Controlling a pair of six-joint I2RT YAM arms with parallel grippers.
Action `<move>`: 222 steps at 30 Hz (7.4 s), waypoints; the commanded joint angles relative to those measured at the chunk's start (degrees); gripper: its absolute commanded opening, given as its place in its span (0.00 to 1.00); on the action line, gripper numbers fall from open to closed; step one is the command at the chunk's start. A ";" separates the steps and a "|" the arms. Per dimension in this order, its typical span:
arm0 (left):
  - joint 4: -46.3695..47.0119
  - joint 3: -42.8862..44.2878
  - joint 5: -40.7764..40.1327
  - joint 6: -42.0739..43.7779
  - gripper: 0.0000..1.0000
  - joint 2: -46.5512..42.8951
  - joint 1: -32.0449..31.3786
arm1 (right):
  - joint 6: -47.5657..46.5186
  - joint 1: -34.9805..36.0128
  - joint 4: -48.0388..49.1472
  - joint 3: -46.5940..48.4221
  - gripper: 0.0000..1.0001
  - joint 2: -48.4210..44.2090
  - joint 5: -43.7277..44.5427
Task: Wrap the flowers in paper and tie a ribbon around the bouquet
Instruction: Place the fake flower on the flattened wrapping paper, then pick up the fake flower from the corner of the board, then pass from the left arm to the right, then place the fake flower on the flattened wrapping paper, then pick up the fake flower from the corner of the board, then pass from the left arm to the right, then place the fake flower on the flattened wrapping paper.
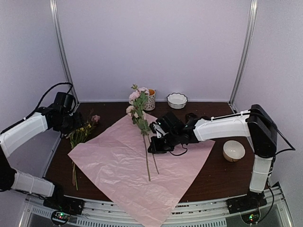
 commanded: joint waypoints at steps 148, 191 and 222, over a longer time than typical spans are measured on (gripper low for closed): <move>-15.39 11.95 -4.02 24.62 0.00 23.42 30.36 | -5.24 0.23 5.73 -12.06 0.52 -16.78 13.92; 30.85 19.75 32.48 6.55 0.00 -1.17 -28.70 | -15.06 5.77 25.46 3.82 0.18 -15.48 9.52; -15.12 18.48 3.16 22.54 0.80 21.86 12.06 | -1.50 -1.72 -4.92 -4.28 0.82 -12.61 11.75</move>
